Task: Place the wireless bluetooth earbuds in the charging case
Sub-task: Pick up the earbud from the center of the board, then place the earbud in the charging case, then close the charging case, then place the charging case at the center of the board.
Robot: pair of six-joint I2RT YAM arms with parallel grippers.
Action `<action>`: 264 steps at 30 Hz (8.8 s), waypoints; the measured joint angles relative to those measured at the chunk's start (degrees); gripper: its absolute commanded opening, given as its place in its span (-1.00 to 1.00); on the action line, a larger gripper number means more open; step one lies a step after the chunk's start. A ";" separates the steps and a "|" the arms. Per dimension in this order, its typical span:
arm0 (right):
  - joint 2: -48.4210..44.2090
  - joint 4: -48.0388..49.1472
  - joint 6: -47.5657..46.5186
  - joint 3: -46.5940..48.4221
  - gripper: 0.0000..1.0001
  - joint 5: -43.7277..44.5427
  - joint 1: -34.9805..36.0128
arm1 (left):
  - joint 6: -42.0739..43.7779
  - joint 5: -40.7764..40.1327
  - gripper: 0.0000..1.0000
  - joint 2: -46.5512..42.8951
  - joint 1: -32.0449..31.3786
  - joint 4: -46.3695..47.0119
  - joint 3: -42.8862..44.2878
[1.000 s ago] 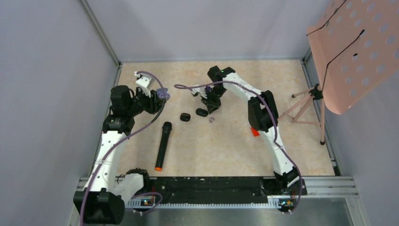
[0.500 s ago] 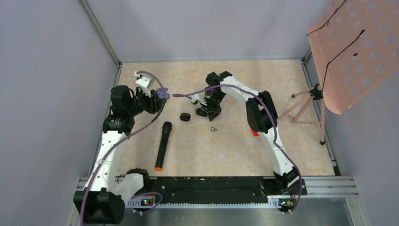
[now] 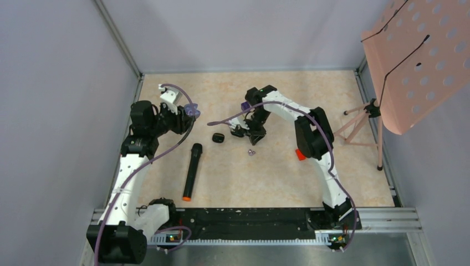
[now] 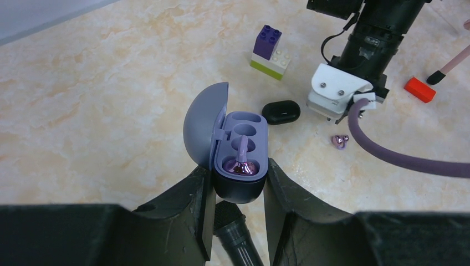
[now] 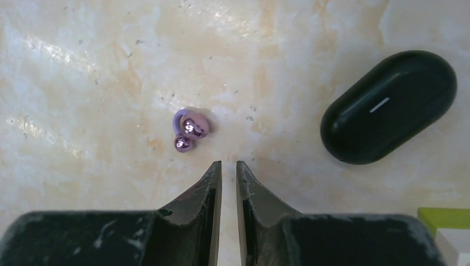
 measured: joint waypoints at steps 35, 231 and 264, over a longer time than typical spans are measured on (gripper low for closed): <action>-6.16 8.17 16.35 -8.66 -0.68 -0.63 7.54 | -0.33 0.00 -1.00 -0.55 0.02 0.44 -0.96; -39.65 39.26 42.64 -17.90 0.61 -8.76 3.56 | -1.70 27.61 -1.00 9.44 -13.46 16.37 4.09; -54.58 38.97 55.67 -45.55 0.98 20.90 -0.46 | -3.69 23.37 -0.87 31.63 -15.76 6.25 -2.71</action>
